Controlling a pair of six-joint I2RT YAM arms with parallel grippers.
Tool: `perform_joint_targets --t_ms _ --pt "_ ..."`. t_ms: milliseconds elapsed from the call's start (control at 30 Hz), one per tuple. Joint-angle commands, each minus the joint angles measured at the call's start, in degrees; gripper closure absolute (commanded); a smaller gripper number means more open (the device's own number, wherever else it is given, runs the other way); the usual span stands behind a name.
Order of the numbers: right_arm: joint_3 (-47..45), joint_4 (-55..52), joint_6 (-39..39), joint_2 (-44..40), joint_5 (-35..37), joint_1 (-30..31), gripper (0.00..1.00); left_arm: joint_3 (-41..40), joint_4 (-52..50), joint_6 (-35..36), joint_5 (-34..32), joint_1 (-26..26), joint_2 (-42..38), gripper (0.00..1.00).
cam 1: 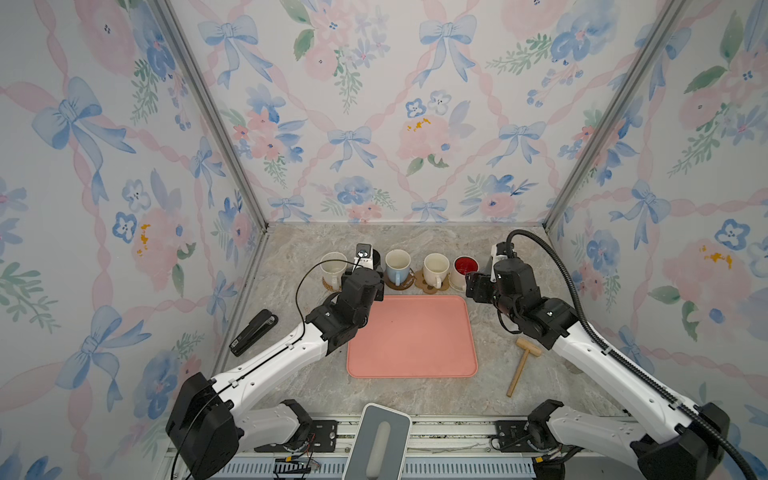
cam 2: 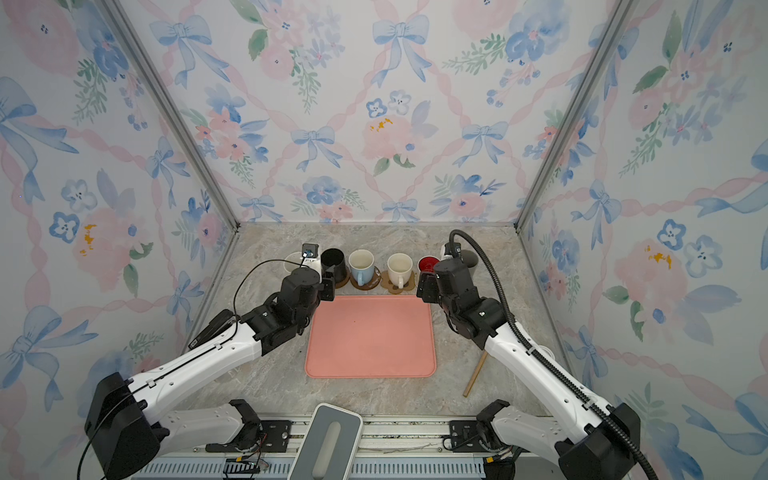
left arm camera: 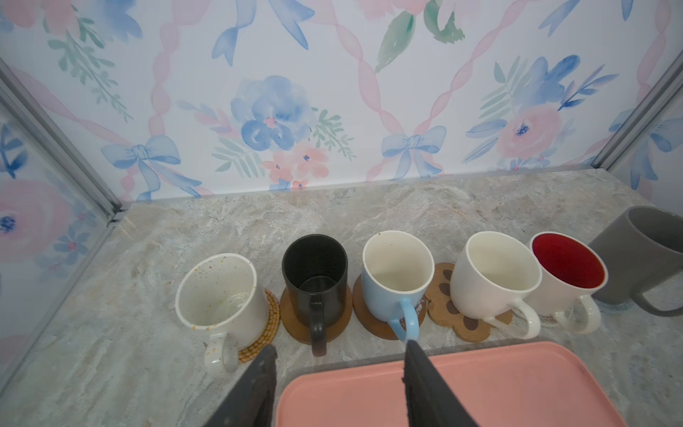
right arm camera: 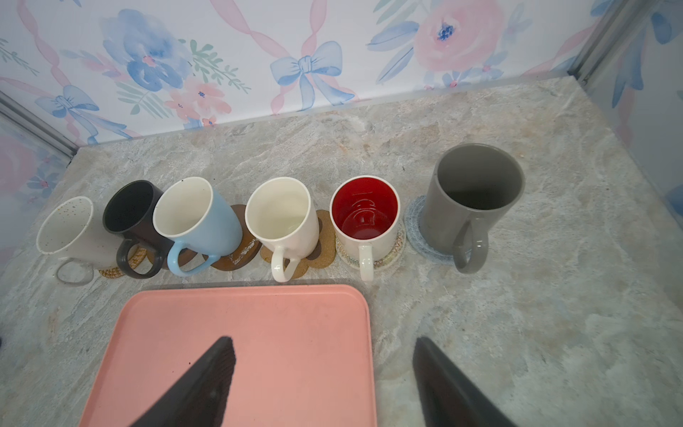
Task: Place cups on coasters
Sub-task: Reset both arms
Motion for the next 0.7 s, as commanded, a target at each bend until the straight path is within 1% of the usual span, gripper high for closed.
perform_joint_targets --t_ms 0,33,133,167,200,333,400,500,600,667 --pt "-2.0 -2.7 -3.9 -3.4 1.7 0.4 0.19 -5.4 7.3 5.0 -3.8 0.3 -4.8 0.45" --pt "-2.6 -3.1 -4.7 -4.4 1.9 0.4 0.19 -7.6 8.7 5.5 -4.2 0.6 -6.3 0.44" --pt "-5.5 -2.9 -7.4 -7.9 2.0 0.4 0.16 -13.8 12.6 6.3 -4.2 2.2 -9.5 0.35" --pt "-6.8 -2.4 -8.1 -9.3 2.5 0.4 0.12 -15.2 13.2 6.3 -4.3 2.9 -10.2 0.32" --pt "-7.7 -2.2 -8.5 -10.3 3.0 0.4 0.02 -16.2 13.5 6.3 -4.4 3.6 -10.6 0.29" --pt "-12.1 -1.3 -11.6 -15.9 7.6 0.1 0.03 -19.6 14.3 6.6 -4.9 6.1 -10.9 0.17" --pt "-13.9 -0.9 -13.2 -18.3 9.7 -1.1 0.03 -20.5 14.7 6.8 -4.8 7.3 -10.6 0.13" --pt "-17.0 0.8 -14.5 -20.7 12.3 -3.8 0.03 -21.7 15.5 7.4 -4.4 8.7 -10.4 0.02" --pt "-20.8 4.7 -15.8 -21.9 12.1 -7.5 0.03 -22.9 16.8 8.3 -3.2 10.6 -10.5 0.02" --pt "-24.0 8.8 -16.8 -21.8 10.7 -10.1 0.03 -23.7 17.3 8.5 -2.1 12.2 -11.0 0.02"
